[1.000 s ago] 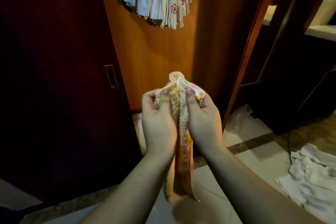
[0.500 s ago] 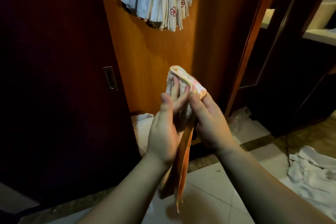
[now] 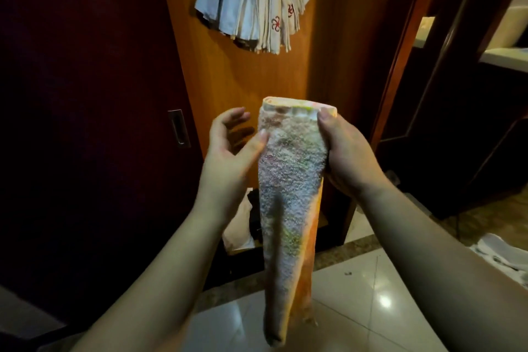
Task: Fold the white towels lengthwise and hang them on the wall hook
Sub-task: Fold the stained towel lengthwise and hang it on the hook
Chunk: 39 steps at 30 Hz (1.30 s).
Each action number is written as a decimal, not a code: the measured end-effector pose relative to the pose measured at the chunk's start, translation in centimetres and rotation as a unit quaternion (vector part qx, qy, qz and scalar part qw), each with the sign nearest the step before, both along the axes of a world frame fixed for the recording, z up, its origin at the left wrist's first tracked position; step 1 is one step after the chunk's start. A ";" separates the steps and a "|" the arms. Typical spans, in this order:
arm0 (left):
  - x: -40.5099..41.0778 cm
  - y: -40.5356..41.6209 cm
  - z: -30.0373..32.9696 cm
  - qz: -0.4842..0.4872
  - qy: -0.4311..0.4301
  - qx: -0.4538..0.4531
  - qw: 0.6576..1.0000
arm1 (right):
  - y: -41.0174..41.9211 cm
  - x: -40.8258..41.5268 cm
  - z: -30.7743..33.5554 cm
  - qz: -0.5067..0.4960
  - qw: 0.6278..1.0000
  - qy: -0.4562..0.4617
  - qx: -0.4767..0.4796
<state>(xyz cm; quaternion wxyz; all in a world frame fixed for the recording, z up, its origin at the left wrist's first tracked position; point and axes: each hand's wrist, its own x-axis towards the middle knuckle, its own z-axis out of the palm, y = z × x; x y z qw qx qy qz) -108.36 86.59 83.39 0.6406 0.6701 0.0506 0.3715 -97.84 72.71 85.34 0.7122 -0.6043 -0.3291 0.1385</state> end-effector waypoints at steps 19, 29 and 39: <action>2.2 0.6 4.2 -0.229 0.089 -0.185 0.952 | -0.3 3.1 -2.7 0.130 0.979 0.154 0.026; 2.4 2.8 7.1 -0.223 0.108 -0.126 0.961 | 0.7 0.9 -9.1 0.067 0.987 0.135 -0.062; 2.6 3.0 9.3 -0.154 0.070 -0.121 0.978 | 0.9 -1.9 -8.1 -0.036 0.994 -0.074 -0.074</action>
